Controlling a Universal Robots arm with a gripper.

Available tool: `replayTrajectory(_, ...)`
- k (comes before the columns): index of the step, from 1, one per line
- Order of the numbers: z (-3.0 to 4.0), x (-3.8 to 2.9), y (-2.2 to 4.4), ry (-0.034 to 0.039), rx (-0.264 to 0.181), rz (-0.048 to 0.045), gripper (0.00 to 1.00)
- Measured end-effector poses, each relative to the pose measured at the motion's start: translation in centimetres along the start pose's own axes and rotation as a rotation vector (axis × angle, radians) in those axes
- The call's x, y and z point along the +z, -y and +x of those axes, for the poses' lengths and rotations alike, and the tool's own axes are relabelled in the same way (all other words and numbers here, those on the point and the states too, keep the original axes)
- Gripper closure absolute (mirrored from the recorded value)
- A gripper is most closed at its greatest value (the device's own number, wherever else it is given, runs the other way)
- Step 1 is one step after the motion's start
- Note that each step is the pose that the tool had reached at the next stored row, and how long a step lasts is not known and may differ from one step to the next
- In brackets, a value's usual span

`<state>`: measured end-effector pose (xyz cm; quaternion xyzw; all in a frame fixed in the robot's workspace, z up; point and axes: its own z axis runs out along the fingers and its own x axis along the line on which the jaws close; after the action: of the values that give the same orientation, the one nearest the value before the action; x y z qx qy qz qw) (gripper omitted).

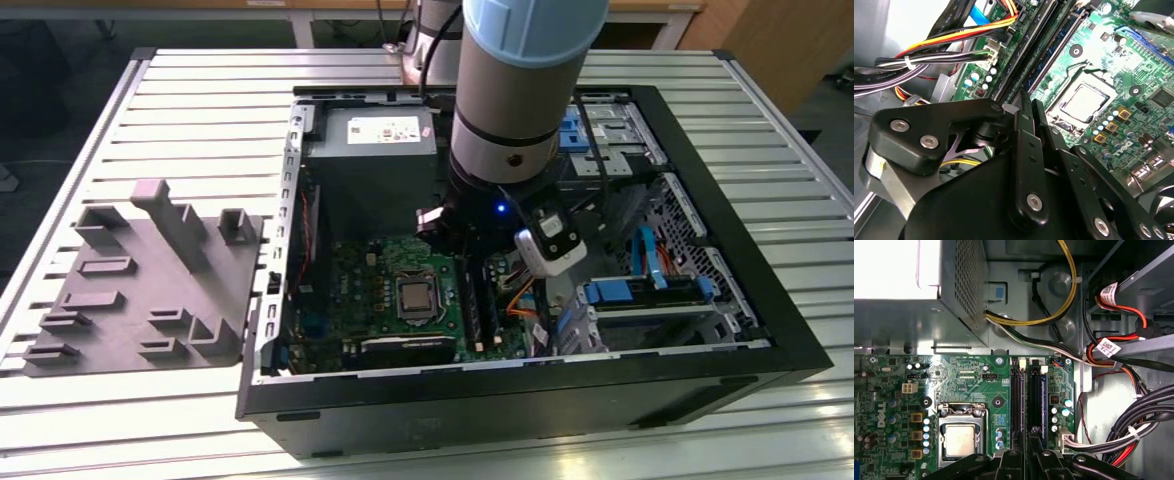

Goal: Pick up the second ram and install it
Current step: 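Insert the second ram into the second slot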

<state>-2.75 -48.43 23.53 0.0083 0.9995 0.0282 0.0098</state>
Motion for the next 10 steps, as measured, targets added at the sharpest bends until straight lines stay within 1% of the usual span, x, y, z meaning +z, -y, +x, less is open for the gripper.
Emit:
replayTrajectory(3,0.00,-0.01,0.00,0.0000,0.000,0.0001,0.81)
replayTrajectory(4,0.00,-0.01,0.00,0.0000,0.000,0.0000,0.82)
replayTrajectory(5,0.00,-0.01,0.00,0.0000,0.000,0.0000,0.89)
replayTrajectory(10,0.00,-0.02,0.00,0.0000,0.000,0.0000,0.89)
